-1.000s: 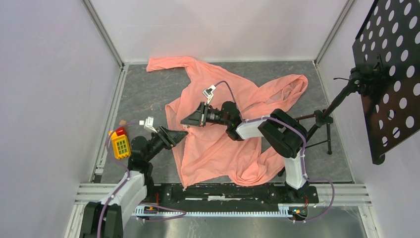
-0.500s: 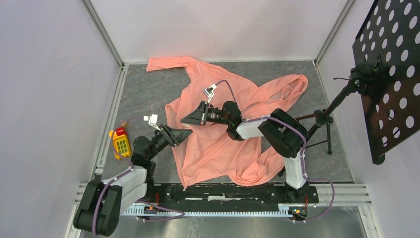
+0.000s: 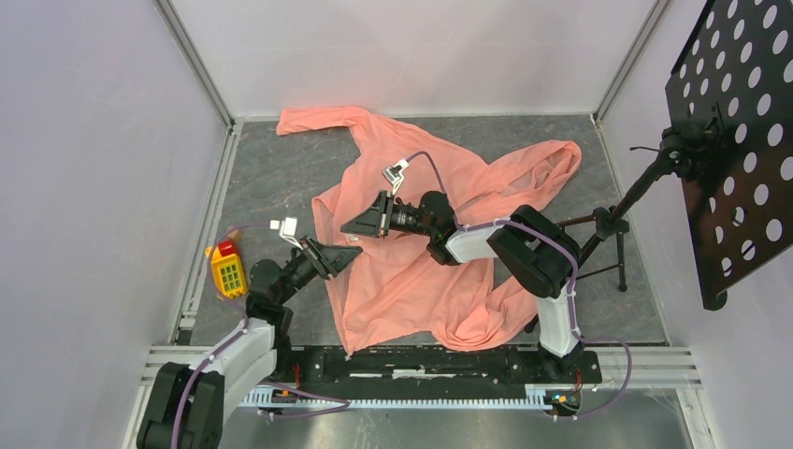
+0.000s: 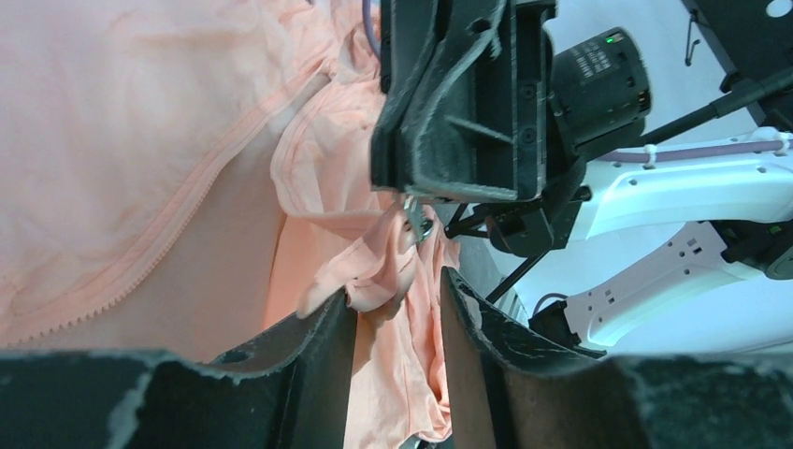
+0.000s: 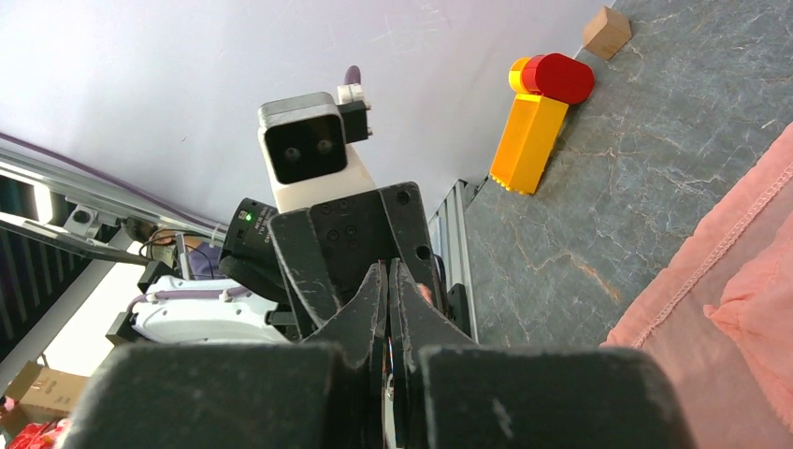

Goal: Zip up the jacket

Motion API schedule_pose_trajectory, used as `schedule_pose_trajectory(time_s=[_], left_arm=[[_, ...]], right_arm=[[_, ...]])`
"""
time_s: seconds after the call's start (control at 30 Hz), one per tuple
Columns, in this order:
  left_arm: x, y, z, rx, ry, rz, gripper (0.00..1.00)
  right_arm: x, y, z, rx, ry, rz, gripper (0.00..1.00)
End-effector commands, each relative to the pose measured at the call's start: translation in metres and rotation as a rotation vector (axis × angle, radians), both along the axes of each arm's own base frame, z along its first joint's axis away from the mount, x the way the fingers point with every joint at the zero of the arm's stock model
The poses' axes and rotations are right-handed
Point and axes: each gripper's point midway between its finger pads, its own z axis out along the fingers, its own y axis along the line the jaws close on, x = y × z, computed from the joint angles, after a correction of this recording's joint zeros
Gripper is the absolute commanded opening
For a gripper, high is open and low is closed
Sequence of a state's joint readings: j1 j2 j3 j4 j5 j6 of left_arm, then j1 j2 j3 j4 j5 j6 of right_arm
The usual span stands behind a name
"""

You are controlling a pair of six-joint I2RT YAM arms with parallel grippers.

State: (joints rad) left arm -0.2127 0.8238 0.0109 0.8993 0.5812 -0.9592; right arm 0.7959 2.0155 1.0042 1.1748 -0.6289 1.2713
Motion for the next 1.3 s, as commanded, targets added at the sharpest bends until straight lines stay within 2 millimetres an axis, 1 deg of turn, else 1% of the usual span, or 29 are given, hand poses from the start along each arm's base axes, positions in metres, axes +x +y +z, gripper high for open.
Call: schedule_pose_trajectory(time_s=[0.0,0.03,0.13,0.2,0.37,0.47,0.57,0.63,0.7,0.73,0.83,0.87,0.93,0.97,1.0,1.03,1.07,1.1,1.17,1.2,1.23,1.27], left_arm=[[-0.010,-0.004,-0.022,0.029,0.021,-0.030,0.43],[-0.010,-0.005,-0.023,0.028,0.024,-0.033,0.40],[-0.010,-0.006,-0.023,0.016,0.027,-0.032,0.27],[-0.010,-0.006,-0.022,0.007,0.025,-0.031,0.19],[-0.010,-0.004,-0.025,0.014,0.026,-0.013,0.08],[-0.009,-0.002,-0.027,0.045,0.019,-0.008,0.06],[-0.010,0.000,-0.031,0.076,0.011,0.007,0.04],[-0.012,0.004,-0.037,0.080,0.019,0.026,0.04],[-0.014,0.005,-0.042,0.091,0.036,0.031,0.03],[-0.014,0.006,-0.049,0.107,0.069,0.036,0.02],[-0.012,0.010,-0.064,0.141,0.147,0.063,0.02],[-0.012,0.013,-0.071,0.150,0.189,0.079,0.02],[-0.012,0.017,-0.086,0.172,0.264,0.106,0.02],[-0.013,0.017,-0.089,0.178,0.270,0.101,0.02],[-0.014,0.016,-0.088,0.174,0.253,0.090,0.02],[-0.015,0.015,-0.088,0.169,0.241,0.087,0.02],[-0.015,0.014,-0.084,0.162,0.209,0.081,0.02],[-0.015,0.013,-0.079,0.155,0.178,0.073,0.02],[-0.016,0.011,-0.072,0.160,0.119,0.058,0.02],[-0.016,0.010,-0.066,0.165,0.079,0.048,0.02],[-0.016,0.010,-0.063,0.171,0.053,0.042,0.02],[-0.016,0.009,-0.059,0.179,0.029,0.037,0.03]], right_arm=[[-0.003,-0.001,0.013,0.048,-0.043,0.009,0.00],[-0.003,-0.001,0.013,0.047,-0.043,0.008,0.00],[-0.004,-0.002,0.012,0.045,-0.046,0.007,0.00],[-0.005,-0.002,0.010,0.041,-0.042,0.008,0.00],[-0.006,0.000,0.005,0.018,-0.054,0.007,0.00],[-0.007,0.006,-0.006,-0.044,-0.101,-0.001,0.00],[-0.008,0.016,-0.027,-0.173,-0.154,-0.005,0.01],[-0.011,0.025,-0.033,-0.234,-0.208,0.006,0.06],[-0.013,0.034,-0.045,-0.335,-0.251,0.030,0.08],[-0.013,0.038,-0.048,-0.365,-0.287,0.041,0.09],[-0.021,0.049,-0.048,-0.414,-0.341,0.077,0.14],[-0.022,0.052,-0.047,-0.425,-0.358,0.089,0.15],[-0.026,0.054,-0.047,-0.434,-0.368,0.113,0.17],[-0.029,0.054,-0.045,-0.423,-0.366,0.127,0.18],[-0.030,0.054,-0.043,-0.413,-0.366,0.135,0.21],[-0.029,0.052,-0.040,-0.407,-0.370,0.138,0.27],[-0.027,0.049,-0.037,-0.404,-0.381,0.135,0.34],[-0.024,0.045,-0.029,-0.397,-0.401,0.131,0.43],[-0.011,0.029,-0.015,-0.400,-0.452,0.110,0.55],[-0.005,0.019,-0.009,-0.404,-0.489,0.102,0.63],[-0.001,0.009,-0.006,-0.407,-0.526,0.106,0.70],[0.000,-0.002,-0.005,-0.412,-0.569,0.124,0.75]])
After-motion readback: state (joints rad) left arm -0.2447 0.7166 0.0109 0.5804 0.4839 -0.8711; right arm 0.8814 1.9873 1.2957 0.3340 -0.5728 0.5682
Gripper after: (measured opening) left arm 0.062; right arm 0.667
